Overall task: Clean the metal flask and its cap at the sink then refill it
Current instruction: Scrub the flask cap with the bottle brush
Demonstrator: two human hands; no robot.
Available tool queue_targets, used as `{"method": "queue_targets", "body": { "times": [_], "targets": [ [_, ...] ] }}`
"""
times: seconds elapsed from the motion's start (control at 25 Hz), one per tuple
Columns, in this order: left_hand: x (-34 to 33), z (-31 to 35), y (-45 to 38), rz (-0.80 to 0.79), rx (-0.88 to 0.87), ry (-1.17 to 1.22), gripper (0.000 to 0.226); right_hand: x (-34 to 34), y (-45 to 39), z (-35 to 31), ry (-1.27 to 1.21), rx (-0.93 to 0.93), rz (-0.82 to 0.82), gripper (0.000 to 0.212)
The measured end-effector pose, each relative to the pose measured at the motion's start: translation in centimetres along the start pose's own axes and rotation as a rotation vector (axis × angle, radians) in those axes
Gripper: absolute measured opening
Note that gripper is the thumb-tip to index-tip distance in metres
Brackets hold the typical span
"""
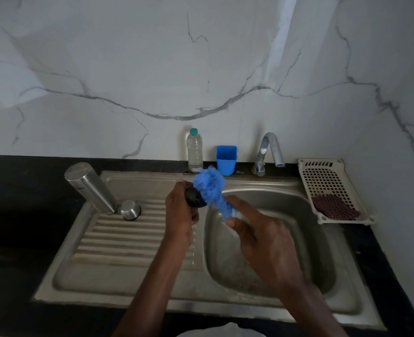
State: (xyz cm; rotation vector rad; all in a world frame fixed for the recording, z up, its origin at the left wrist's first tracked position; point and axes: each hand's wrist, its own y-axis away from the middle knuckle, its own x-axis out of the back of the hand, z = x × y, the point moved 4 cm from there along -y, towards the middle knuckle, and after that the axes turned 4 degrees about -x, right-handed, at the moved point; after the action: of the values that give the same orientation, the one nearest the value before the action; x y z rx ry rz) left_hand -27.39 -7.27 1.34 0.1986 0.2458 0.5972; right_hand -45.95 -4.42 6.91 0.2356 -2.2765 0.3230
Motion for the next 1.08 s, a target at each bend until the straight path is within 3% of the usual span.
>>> {"method": "queue_targets", "body": {
  "times": [0.12,0.24,0.36,0.48,0.56,0.68,0.76,0.88,0.96,1.08],
  "targets": [
    [-0.3,0.6,-0.8,-0.024,-0.017,-0.033,0.04,0.2,-0.1,0.5,-0.036,-0.038,0.03,0.048],
    [-0.4,0.1,-1.4,-0.121,0.123,0.108,0.056,0.3,-0.2,0.4,-0.076,-0.061,0.104,0.049],
    [-0.2,-1.0,-1.4,-0.214,0.25,0.342,0.067,-0.6,0.3,0.3,-0.043,-0.025,0.037,0.052],
    [-0.3,-2.0,-0.5,-0.226,0.262,0.351,0.068,-1.1,-0.1,-0.1,-0.023,-0.034,-0.024,0.052],
    [-0.1,-2.0,-1.1,-0.179,0.237,0.323,0.062,-1.1,-0.8,0.0,-0.019,-0.069,-0.03,0.05],
    [0.6,-1.4,-3.0,-0.133,0.195,0.205,0.054,-1.8,-0.3,-1.2,0.014,0.055,-0.089,0.052],
    [1.3,-1.2,-3.0,-0.063,0.105,0.221,0.069,-2.1,0.1,-1.0,0.019,0.042,-0.101,0.053],
    [2.4,-1.9,-2.4,0.038,0.107,0.315,0.087,-1.0,-1.0,0.1,0.02,0.048,-0.137,0.049],
    [2.9,-2.1,-2.8,0.077,0.142,0.325,0.086,-0.5,-1.5,0.0,0.06,0.106,-0.166,0.045],
    [1.8,-1.3,-3.1,0.054,0.134,0.33,0.08,-1.2,-1.6,0.3,-0.11,-0.02,-0.163,0.042]
  ]
}}
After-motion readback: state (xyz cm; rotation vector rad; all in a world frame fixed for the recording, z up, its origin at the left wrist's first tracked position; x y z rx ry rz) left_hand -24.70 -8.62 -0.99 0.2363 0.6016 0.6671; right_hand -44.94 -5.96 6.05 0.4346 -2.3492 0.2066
